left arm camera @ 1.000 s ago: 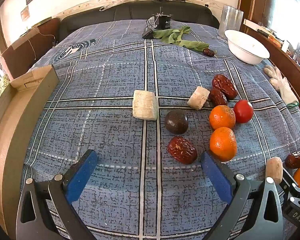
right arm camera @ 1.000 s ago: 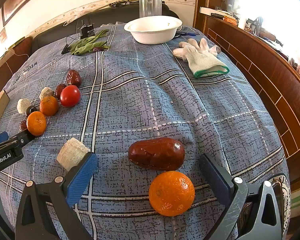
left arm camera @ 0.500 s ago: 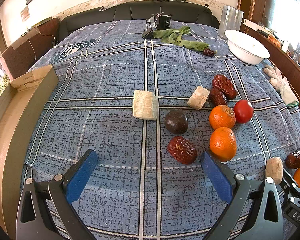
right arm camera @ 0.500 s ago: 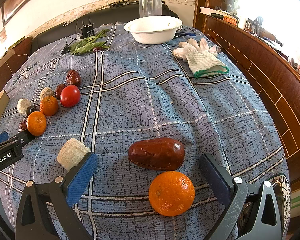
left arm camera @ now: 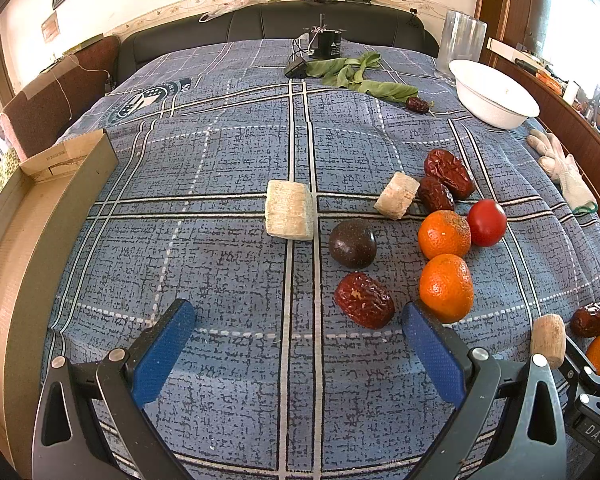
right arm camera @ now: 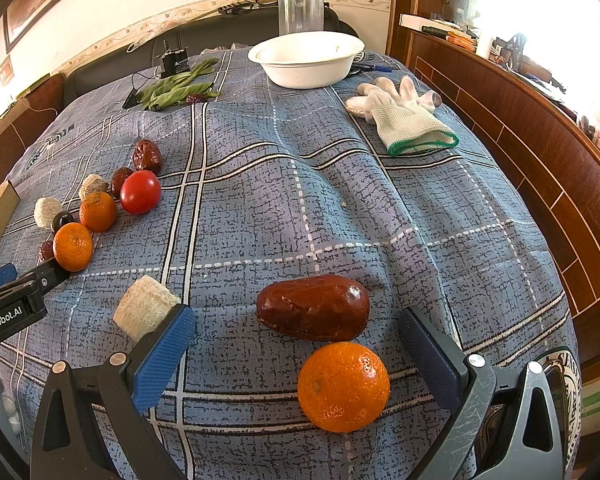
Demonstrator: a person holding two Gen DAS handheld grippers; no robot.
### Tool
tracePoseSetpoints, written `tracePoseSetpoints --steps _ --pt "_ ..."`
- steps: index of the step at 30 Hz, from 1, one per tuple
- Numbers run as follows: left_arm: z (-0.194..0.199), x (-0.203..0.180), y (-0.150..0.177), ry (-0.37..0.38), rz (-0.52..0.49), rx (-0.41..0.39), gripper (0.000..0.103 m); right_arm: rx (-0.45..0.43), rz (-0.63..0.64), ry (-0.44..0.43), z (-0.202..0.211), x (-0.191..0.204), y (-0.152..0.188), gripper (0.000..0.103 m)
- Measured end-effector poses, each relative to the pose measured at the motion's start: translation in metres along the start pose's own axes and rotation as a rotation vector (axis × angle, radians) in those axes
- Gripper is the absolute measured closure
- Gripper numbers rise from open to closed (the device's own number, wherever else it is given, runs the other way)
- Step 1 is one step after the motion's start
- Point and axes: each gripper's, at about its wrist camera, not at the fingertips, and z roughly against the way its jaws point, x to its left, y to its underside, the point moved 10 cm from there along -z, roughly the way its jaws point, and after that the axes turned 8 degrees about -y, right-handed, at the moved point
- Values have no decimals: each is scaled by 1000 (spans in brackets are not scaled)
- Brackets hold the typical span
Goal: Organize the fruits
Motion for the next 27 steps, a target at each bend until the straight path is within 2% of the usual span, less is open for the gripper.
tracePoseSetpoints --steps 5,12,27 --pt "0 0 1 6 -7 5 0 0 0 0 0 0 0 0" --pt "4 -2 7 79 -109 12 0 0 0 0 0 0 0 0" --pt "8 -3 12 85 -127 18 0 0 0 0 0 0 0 0"
